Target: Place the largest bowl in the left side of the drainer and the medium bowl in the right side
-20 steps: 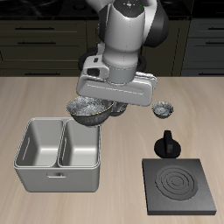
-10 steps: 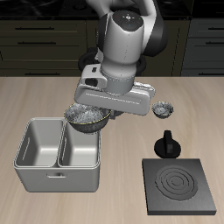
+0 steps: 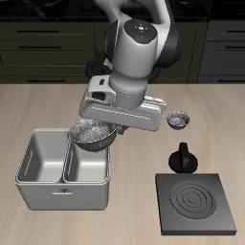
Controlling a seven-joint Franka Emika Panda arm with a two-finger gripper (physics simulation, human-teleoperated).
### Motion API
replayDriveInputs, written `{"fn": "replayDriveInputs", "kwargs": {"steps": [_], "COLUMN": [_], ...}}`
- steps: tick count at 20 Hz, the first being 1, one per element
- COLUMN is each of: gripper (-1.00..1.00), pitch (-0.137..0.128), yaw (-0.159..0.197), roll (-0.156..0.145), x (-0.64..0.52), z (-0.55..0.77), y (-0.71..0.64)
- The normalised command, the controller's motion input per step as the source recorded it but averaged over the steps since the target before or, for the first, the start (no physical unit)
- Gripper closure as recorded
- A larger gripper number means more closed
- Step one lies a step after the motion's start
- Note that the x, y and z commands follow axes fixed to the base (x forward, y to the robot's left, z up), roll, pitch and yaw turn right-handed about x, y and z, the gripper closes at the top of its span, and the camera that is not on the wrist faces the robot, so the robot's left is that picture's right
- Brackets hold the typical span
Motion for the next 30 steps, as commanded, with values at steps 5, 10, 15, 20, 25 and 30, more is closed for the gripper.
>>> {"fn": "replayDriveInputs", "kwargs": {"steps": [5,10,15,20,25,30], "gripper": [-1.00,-1.00,-1.00,-1.00,-1.00,-1.00], "pitch": [-0.009,-0.008,-0.064,-0.090,-0.021,0.004], "yaw": [0.007,0.010,-0.023,0.011,-0.013,0.011], "roll": [0.012,0.007,-0.013,-0.045,-0.027,0.027], "x": [-0.09,-0.05,-0.27,-0.31,-0.08,-0.07], "z": [0.03,0.00,0.33,0.50,0.09,-0.14], "y": [0.02,0.03,0.01,-0.07,-0.17,-0.02]}}
